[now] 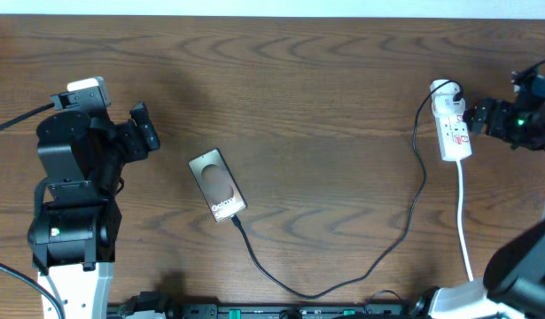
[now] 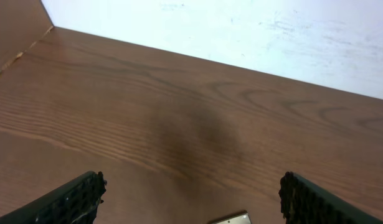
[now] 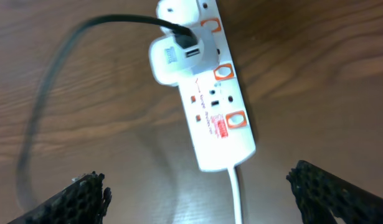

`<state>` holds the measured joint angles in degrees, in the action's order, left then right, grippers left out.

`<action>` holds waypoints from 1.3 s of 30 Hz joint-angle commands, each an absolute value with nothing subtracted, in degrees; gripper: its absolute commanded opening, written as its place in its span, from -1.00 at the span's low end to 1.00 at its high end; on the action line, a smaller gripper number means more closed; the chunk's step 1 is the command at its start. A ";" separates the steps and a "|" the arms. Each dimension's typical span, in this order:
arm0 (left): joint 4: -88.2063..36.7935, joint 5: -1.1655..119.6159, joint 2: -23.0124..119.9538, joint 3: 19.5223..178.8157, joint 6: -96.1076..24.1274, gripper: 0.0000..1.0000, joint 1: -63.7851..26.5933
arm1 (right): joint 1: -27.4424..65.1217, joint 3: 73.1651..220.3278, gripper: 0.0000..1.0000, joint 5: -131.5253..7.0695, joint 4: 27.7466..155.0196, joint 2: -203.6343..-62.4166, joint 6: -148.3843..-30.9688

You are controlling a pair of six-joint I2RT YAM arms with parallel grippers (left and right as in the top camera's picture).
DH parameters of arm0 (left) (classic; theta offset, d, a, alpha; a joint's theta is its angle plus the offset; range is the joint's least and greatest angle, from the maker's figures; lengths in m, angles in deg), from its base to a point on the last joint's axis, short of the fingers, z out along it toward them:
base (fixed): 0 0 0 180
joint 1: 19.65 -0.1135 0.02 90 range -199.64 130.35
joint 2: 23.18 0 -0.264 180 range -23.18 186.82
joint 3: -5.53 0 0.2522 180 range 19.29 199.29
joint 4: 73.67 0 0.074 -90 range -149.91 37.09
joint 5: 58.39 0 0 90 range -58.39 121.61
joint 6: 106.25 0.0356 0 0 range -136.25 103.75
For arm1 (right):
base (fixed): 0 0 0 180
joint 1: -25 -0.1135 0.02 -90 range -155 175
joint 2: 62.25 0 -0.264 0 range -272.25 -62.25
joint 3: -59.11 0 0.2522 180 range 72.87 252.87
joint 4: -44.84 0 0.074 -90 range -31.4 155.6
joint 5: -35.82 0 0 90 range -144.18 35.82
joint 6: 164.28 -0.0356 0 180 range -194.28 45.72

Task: Plug charger to phone and switch on socket
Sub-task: 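Move the right gripper over the white power strip's switch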

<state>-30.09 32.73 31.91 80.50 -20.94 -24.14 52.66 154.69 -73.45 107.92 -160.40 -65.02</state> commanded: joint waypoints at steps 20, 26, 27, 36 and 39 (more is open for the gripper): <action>-29.91 32.43 32.20 81.66 -24.05 0.83 -24.49 | 52.64 155.28 0.96 -91.26 90.94 -179.09 -58.86; -29.91 32.43 32.57 81.66 -24.07 0.83 -24.49 | 52.53 155.28 0.91 -91.90 90.30 -179.61 -59.12; -29.94 32.43 32.77 81.66 -24.07 0.83 -24.49 | 52.42 155.28 0.91 -91.79 90.10 -179.61 -59.84; -29.91 32.45 34.32 81.66 -24.07 0.83 -24.49 | 51.07 155.26 0.91 -91.64 90.08 -179.66 -62.99; -29.98 32.45 34.36 81.66 -24.07 0.83 -24.49 | 50.11 155.26 0.89 -91.05 90.02 -179.66 -63.91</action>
<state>-30.00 32.73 34.36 80.50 -23.76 -24.14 51.35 154.67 -90.08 90.24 -179.00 -62.22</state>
